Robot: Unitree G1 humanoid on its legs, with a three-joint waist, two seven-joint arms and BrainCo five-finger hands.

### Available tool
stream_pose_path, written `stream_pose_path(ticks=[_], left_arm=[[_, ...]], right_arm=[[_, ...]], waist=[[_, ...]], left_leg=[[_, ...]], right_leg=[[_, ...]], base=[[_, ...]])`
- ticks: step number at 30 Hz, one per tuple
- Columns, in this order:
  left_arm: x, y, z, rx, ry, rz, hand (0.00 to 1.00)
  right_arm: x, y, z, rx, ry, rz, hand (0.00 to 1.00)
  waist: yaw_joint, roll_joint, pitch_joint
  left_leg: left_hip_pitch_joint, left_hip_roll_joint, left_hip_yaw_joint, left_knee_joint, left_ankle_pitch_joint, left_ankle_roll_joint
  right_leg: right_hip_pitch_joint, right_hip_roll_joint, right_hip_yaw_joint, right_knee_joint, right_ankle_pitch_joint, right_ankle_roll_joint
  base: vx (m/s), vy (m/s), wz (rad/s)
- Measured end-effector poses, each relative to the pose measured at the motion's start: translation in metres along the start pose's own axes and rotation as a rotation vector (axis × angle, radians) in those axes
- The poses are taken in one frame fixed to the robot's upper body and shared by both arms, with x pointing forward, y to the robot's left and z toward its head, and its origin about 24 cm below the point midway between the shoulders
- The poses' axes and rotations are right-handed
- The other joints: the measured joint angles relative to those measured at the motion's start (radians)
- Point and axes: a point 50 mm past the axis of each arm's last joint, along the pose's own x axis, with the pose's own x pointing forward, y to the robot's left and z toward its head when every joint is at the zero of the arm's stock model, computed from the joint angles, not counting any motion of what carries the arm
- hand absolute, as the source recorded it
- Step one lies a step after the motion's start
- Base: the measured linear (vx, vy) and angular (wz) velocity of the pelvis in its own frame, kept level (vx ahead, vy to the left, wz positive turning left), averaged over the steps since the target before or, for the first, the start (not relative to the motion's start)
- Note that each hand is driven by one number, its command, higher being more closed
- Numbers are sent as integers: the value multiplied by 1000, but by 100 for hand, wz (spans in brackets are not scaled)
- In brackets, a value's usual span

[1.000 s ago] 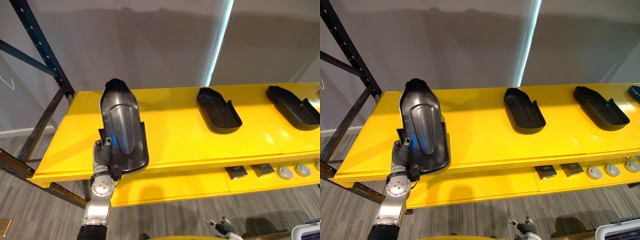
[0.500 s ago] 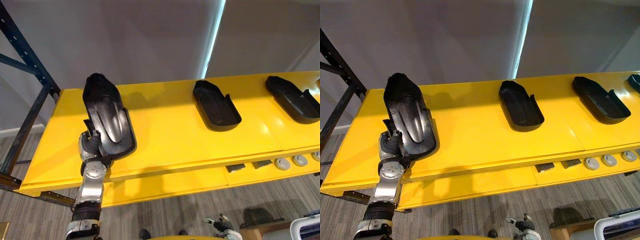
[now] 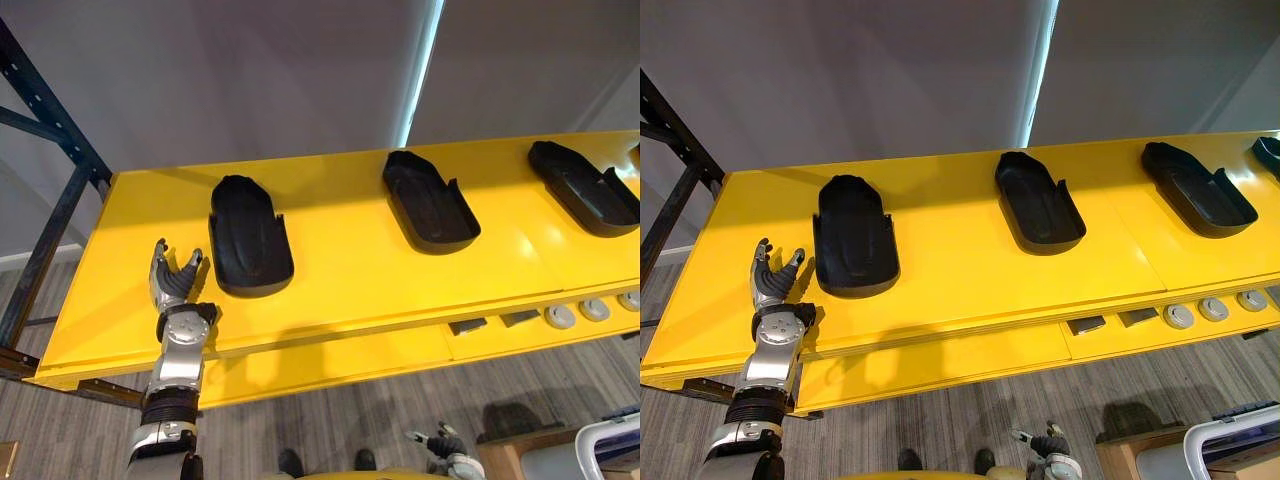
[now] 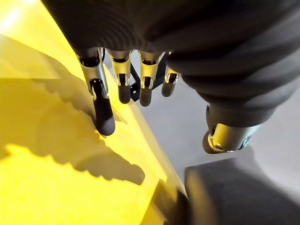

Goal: Walk over and take plastic housings, then place them on the shelf

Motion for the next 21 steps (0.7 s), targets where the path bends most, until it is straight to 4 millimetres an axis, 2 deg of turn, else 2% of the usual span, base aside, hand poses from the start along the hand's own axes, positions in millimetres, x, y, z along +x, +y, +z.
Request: stream_pose_path(ticks=[3, 5, 9, 11, 12, 13, 16, 21], left_arm=[[0, 1, 2, -38, 4, 22, 0], [-3, -1, 10, -69, -20, 32, 0], [-19, 3, 41, -159, -172, 58, 0], [-37, 6, 58, -183, -289, 48, 0], [-43, 6, 64, -186, -325, 43, 100], [-55, 4, 72, -195, -388, 23, 100], [-84, 0, 78, -210, -465, -29, 100], [-105, -8, 73, -236, -463, -117, 100]], right_arm=[[0, 0, 1, 0, -1, 1, 0], [0, 0, 0, 0, 0, 1, 0], [0, 2, 1, -5, -1, 5, 0], [0, 1, -3, -6, 11, 4, 0], [0, 1, -4, -6, 14, 3, 0], [0, 1, -4, -5, 17, 4, 0], [0, 1, -5, -1, 16, 4, 0], [0, 0, -5, -2, 15, 4, 0]], waist=[[0, -4, 4], [3, -9, 9], [8, -10, 10], [9, -10, 10], [10, -10, 10], [13, -9, 10], [13, -9, 10], [18, -6, 11]], left_leg=[[0, 0, -5, 0, 0, 0], [-3, -1, -13, 0, 0, 0], [-8, -4, -26, 0, 1, 1], [-8, -2, -33, 6, 2, 1], [-8, -2, -35, 6, 2, 1], [-10, -1, -40, 5, 2, 1], [-11, 2, -49, 0, 2, 1], [-12, 2, -56, 0, -3, -4]], right_leg=[[1, 0, -4, -1, 0, 0], [2, 0, -12, -1, 0, 0], [4, -3, -24, -2, 0, 0], [11, -4, -26, -1, 0, 0], [11, -4, -26, -1, 0, 0], [11, -4, -29, 0, 0, 0], [12, -5, -34, 3, 0, 0], [8, -7, -40, 16, -3, 5]], base=[[2, -9, 2], [6, -23, 9], [16, -16, 8], [23, -14, 5], [-4, -17, 9], [-16, -23, 8], [-39, -26, 7], [-38, -7, 5]])
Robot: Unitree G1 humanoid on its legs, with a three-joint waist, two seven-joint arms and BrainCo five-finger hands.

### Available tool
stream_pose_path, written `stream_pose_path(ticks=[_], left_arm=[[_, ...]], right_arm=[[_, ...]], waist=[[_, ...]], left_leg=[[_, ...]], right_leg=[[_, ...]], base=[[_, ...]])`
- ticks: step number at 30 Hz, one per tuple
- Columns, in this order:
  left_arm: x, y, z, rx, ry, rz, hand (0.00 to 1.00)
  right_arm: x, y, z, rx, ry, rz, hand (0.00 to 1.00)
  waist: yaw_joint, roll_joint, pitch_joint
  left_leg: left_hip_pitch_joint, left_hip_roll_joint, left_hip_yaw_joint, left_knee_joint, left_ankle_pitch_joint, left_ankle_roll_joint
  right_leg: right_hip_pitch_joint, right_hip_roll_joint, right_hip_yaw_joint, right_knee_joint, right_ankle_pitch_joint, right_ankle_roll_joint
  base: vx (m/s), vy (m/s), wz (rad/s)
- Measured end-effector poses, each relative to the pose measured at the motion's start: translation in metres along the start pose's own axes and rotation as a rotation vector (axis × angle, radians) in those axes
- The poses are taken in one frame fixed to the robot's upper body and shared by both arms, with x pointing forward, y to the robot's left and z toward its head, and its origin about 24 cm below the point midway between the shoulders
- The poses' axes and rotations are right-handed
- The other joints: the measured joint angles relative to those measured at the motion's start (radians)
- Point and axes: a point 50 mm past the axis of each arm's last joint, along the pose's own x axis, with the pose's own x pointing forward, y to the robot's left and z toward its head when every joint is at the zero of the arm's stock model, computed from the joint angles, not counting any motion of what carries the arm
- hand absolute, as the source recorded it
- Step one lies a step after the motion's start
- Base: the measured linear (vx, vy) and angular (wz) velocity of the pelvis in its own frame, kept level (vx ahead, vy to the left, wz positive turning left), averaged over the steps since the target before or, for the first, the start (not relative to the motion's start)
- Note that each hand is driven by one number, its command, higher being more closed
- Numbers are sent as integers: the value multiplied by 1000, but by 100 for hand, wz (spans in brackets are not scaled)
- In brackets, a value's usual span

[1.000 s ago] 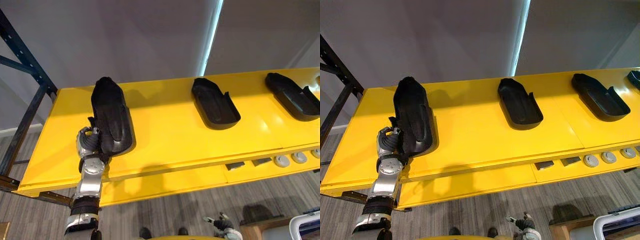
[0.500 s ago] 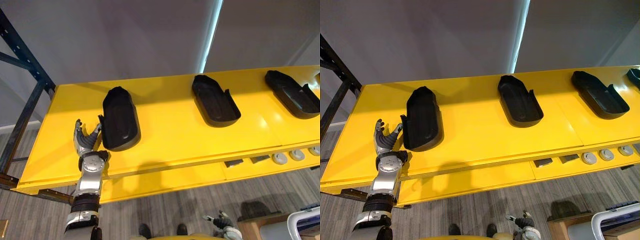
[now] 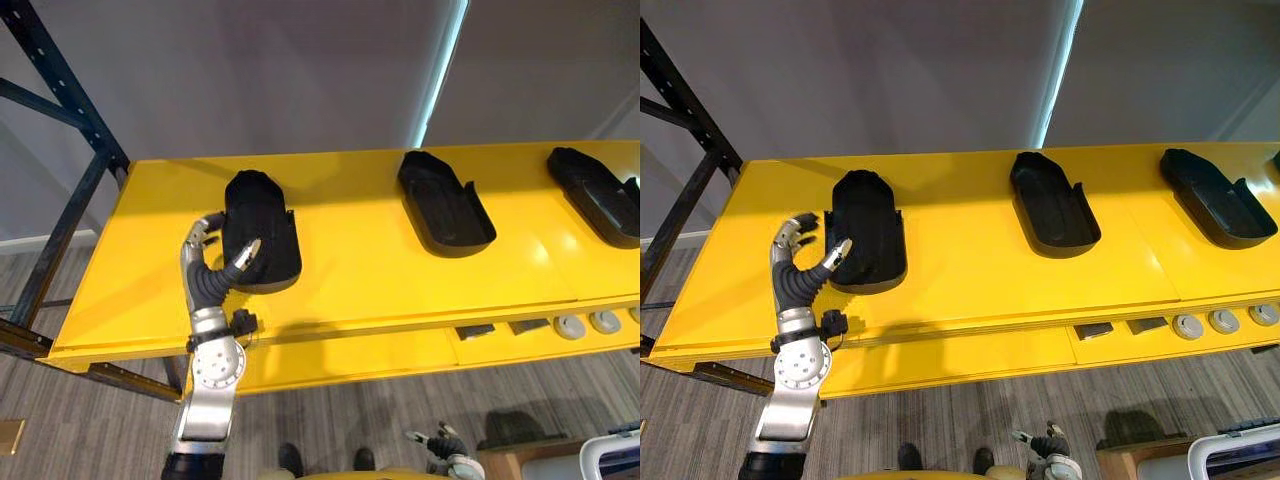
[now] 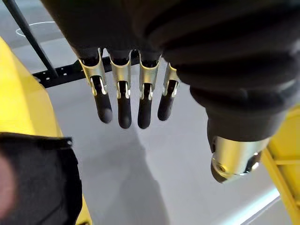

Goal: Walk over and take plastic housings, then place them on the shelf

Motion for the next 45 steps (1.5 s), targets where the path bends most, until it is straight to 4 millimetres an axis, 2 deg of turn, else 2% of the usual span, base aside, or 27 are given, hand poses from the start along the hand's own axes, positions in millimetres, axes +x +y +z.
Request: stream_pose_path(ticks=[7, 14, 18, 26, 29, 45], left_arm=[[-15, -18, -11, 25, 48, -135, 100], [-31, -34, -47, 95, 211, -246, 100], [-36, -38, -60, 147, 263, -281, 100], [-17, -50, -62, 156, 251, -301, 100], [-12, -46, -65, 169, 262, -277, 100], [-2, -40, -72, 215, 280, -214, 100]], right_arm=[[-1, 4, 0, -23, -7, 15, 0], [-1, 4, 1, -28, -6, 16, 0], [-1, 4, 1, -29, -4, 16, 0], [-1, 5, 2, -27, -5, 17, 0], [-1, 6, 3, -22, -10, 19, 0], [-1, 4, 1, 3, -1, 7, 0]], waist=[[21, 1, -1], [19, 1, -4], [19, 0, -4], [10, 1, -5], [-7, 1, -7], [-9, 7, -23]], left_leg=[[11, -1, -1, 0, 5, 5], [17, -1, 9, 0, 4, 5], [18, 0, 19, 0, 4, 4], [20, 2, 39, 0, 3, 4], [20, 3, 44, 0, 2, 4], [20, 0, 57, 0, -6, 3]], right_leg=[[8, -2, -7, 9, -7, 12], [14, -2, -3, -1, -10, 16], [14, -2, 3, -5, -10, 15], [14, 1, 19, -18, 0, 7], [9, 1, 24, -23, 1, 6], [15, 2, 39, -38, 10, 8]], base=[[-6, -1, 2], [9, -6, -2], [17, -14, -4], [-6, -15, -7], [-13, -10, -3], [5, -5, -4]])
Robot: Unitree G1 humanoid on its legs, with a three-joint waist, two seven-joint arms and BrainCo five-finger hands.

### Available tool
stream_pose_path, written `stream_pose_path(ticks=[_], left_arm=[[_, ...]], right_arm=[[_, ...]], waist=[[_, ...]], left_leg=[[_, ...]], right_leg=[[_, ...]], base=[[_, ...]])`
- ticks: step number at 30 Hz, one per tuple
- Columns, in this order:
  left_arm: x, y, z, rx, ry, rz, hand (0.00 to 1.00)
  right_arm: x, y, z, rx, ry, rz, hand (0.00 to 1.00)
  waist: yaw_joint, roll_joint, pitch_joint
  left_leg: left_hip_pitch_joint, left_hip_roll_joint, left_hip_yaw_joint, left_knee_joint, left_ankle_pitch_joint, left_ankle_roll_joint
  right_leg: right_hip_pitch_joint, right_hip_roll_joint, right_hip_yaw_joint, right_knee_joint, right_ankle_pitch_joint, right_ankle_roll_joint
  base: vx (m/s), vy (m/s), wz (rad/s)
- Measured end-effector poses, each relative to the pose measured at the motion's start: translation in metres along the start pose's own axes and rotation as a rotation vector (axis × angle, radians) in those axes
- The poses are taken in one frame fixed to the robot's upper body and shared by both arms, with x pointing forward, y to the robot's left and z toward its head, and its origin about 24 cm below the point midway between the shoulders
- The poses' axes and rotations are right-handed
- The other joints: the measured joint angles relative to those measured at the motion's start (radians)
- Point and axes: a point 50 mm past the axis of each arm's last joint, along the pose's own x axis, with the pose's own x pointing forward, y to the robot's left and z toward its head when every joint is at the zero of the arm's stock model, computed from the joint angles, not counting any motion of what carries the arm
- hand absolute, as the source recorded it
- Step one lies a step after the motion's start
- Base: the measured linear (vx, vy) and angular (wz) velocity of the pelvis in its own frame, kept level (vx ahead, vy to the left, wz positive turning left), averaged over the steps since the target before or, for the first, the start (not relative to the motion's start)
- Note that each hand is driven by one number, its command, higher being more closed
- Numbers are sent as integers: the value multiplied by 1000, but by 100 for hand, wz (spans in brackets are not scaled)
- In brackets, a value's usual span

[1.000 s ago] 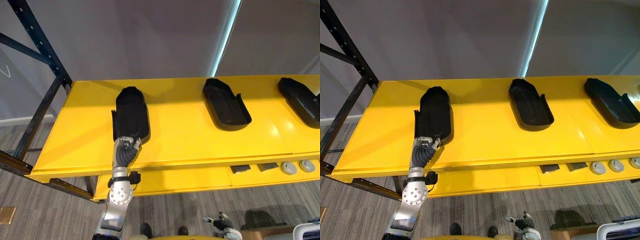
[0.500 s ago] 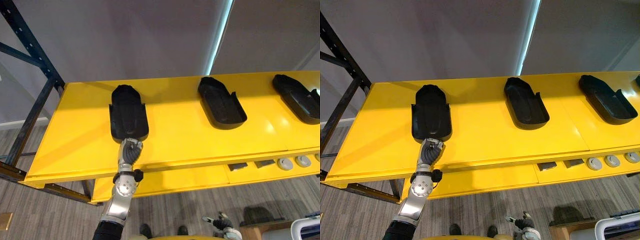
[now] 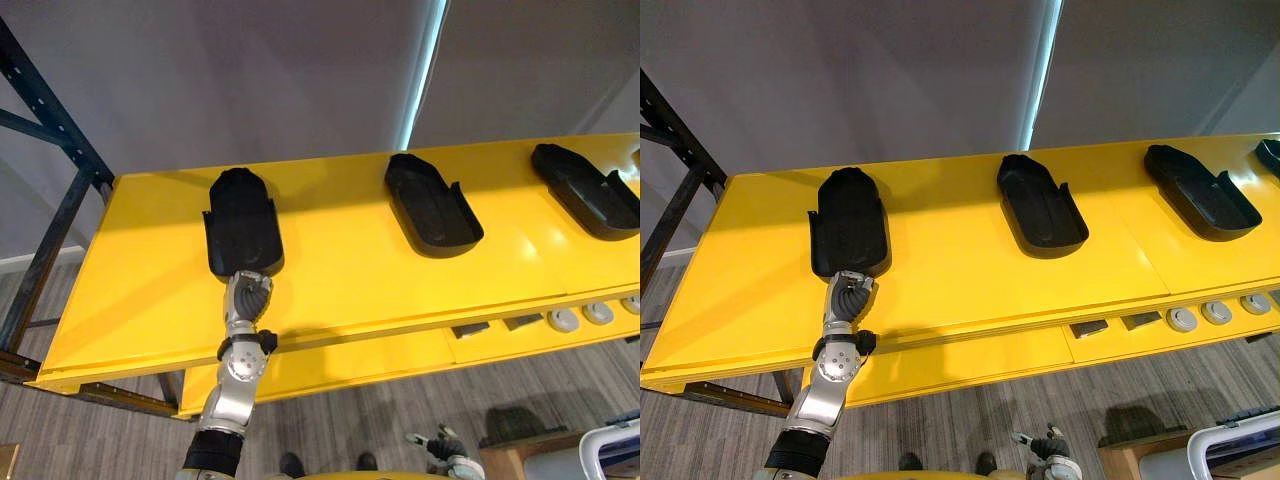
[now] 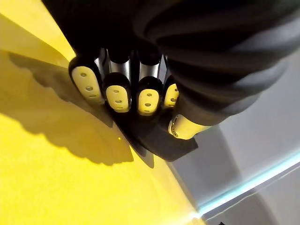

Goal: Walk over and take plastic housings, then place them on the shelf

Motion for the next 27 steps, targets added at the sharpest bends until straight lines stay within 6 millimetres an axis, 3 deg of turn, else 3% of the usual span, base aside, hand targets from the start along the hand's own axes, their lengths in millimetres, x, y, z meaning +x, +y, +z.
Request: stream_pose_path(ticks=[3, 6, 8, 11, 13, 15, 17, 21, 22, 23, 25, 26, 27], left_arm=[[-3, 2, 1, -24, 1, 8, 100], [-8, 17, 18, -106, -69, 62, 100], [-14, 40, 46, -232, -197, 143, 100], [-19, 75, 71, -374, -341, 287, 100], [-23, 101, 75, -455, -399, 406, 100], [-27, 128, 66, -564, -406, 547, 100], [-37, 154, 44, -614, -341, 724, 100], [-56, 169, -7, -579, -122, 857, 100], [-66, 171, -30, -550, -3, 895, 0], [-71, 171, -42, -541, 56, 915, 0], [-93, 161, -90, -556, 312, 963, 0], [-105, 153, -111, -573, 443, 963, 0], [-123, 131, -141, -565, 653, 908, 0]], right_arm=[[0, 0, 0, 0, 0, 1, 0], [0, -1, -2, -3, 9, -3, 0], [0, -2, -5, -4, 21, -4, 0], [0, -4, -5, -8, 19, -8, 0], [0, -5, -5, -9, 18, -10, 0], [0, -5, -5, -13, 17, -12, 0], [0, -5, -6, -30, 22, -7, 0], [-2, -2, -12, -47, 38, 2, 0], [-2, 1, -12, -52, 36, 10, 0], [-3, 2, -12, -54, 34, 14, 0], [-3, 5, -9, -52, 18, 22, 0], [-3, 7, -6, -48, 7, 26, 0], [-4, 8, -4, -42, -3, 27, 0]], waist=[[0, -1, 0], [1, -4, -1], [8, -6, -2], [16, -6, -3], [26, -6, -3], [30, -7, -3], [40, -11, -5], [62, -33, -20], [63, -38, -24], [62, -40, -25], [62, -42, -26], [62, -42, -26], [61, -41, -25]], left_leg=[[1, 0, -6, 0, 0, 0], [-2, -1, -26, 0, 2, 1], [-7, -2, -43, 0, 2, 1], [-13, -2, -65, 0, 2, 1], [-15, -2, -71, 0, 2, 0], [-17, -2, -85, 0, 3, -1], [-17, -2, -102, 0, 4, -2], [-13, -2, -112, 0, -2, -4], [-12, -3, -112, 0, -3, -3], [-12, -3, -112, 1, -4, -2], [-10, -3, -107, 1, -7, 1], [-6, -4, -104, 1, -7, 2], [7, -7, -104, 1, -3, -2]], right_leg=[[4, -1, -13, 0, 0, 0], [10, -3, -23, 0, 0, 0], [10, -3, -32, 2, -1, 1], [12, -3, -52, 5, -2, 2], [13, -3, -57, 6, -2, 1], [19, -3, -73, 7, -4, 0], [22, -4, -87, 27, -18, -2], [31, -7, -113, 39, -35, -5], [33, -8, -119, 39, -38, -6], [33, -8, -120, 39, -38, -6], [35, -10, -122, 40, -39, -6], [36, -11, -122, 43, -40, -4], [44, -16, -122, 56, -51, 0]], base=[[-22, -24, 6], [-19, -25, 18], [-18, -22, 15], [-28, -24, 20], [-38, -23, 13], [-35, -25, 21], [-20, -15, 24], [0, -16, 20], [6, -11, 9], [4, -10, 7], [1, 0, -2], [0, 0, 0], [0, 0, 0]])
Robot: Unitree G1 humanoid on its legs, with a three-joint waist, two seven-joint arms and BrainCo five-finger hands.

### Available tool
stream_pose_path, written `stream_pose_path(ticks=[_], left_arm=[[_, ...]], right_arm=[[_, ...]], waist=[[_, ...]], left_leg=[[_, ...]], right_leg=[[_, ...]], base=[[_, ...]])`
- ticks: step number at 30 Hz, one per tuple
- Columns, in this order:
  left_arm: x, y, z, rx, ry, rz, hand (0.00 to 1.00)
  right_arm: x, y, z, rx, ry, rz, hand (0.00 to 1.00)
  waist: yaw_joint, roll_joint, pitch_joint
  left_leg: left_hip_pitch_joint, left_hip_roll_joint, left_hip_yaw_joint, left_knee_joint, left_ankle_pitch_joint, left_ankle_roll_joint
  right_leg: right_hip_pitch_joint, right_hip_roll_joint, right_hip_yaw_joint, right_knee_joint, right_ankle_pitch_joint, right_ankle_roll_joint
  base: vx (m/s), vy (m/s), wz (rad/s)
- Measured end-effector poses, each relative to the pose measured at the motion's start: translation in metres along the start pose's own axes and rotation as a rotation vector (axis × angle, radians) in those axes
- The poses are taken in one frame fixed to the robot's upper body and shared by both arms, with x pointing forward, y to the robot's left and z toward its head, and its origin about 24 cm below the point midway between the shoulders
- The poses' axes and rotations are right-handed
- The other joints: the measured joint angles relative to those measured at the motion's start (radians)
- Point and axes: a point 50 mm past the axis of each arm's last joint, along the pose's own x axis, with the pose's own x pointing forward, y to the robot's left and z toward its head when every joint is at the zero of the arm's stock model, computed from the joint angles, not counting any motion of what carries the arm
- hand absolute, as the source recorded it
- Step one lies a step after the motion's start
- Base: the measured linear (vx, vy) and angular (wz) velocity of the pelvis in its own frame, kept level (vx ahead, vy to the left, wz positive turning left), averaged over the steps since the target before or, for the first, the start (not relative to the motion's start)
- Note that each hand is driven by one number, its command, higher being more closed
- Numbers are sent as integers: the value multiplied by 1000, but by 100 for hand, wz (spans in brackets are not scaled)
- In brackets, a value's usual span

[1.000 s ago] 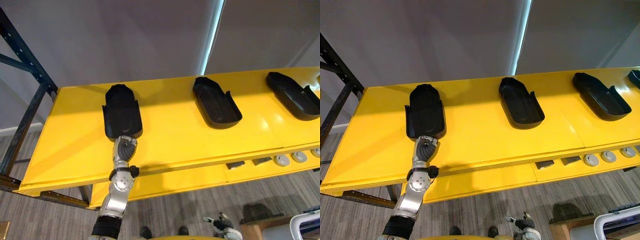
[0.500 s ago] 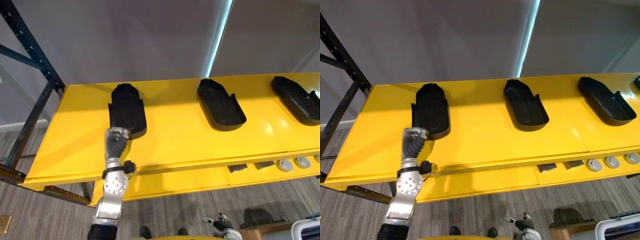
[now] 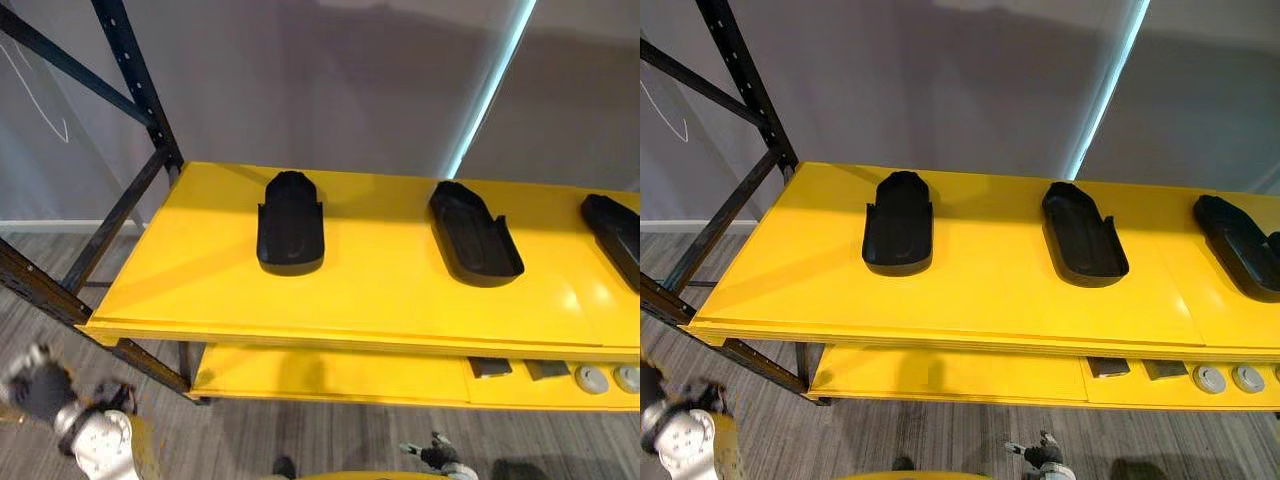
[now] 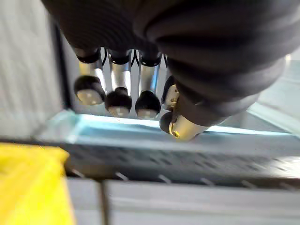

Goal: Walk over and take plastic housings, then place them on the shelf

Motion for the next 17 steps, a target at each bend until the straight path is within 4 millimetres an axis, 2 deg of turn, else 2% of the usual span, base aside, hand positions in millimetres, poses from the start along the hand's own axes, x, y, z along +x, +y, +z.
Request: stream_pose_path(ticks=[1, 2, 4, 5, 8, 10, 17], left_arm=[[-2, 3, -15, 38, 68, -10, 0], [-9, 12, -49, 125, 218, -41, 0], [-19, 19, -78, 214, 342, -87, 0], [-31, 23, -101, 269, 457, -139, 0], [-50, 27, -124, 351, 564, -198, 0], [-56, 29, -132, 395, 603, -226, 0], [-67, 10, -141, 558, 598, -402, 0]], right_arm=[[-1, 0, 0, 2, 2, 1, 0], [-2, 2, -2, 8, 8, 3, 0], [-2, 4, -4, 13, 13, 9, 0], [-3, 4, -5, 15, 16, 8, 0], [-2, -1, -6, 39, 19, -12, 0], [-2, -5, -8, 53, 28, -26, 0], [-2, -16, -9, 97, 35, -69, 0]], waist=[[0, 2, 1], [0, 4, -2], [1, -3, -6], [-1, -3, -7], [0, 4, -5], [-1, 9, -3], [-1, 43, 5]], left_leg=[[8, -1, 0, 0, 0, 1], [22, -3, 1, 0, -3, 2], [29, -3, 3, 0, -5, 2], [31, -2, 4, 0, -6, 2], [31, -1, 13, -1, -12, 2], [33, 1, 21, -1, -13, 0], [44, 2, 50, -1, -17, -5]], right_leg=[[6, -2, -1, 6, -5, 1], [13, -5, -1, 19, -16, 3], [19, -5, 0, 21, -22, 4], [19, -5, 0, 26, -25, 4], [6, -5, 8, 41, -34, 1], [4, -3, 16, 42, -35, 1], [6, 0, 46, 36, -38, 1]], base=[[19, 16, 4], [0, 0, 0], [0, 0, 0], [0, 0, 0], [-7, -12, -7], [18, -18, -12], [47, -15, -12]])
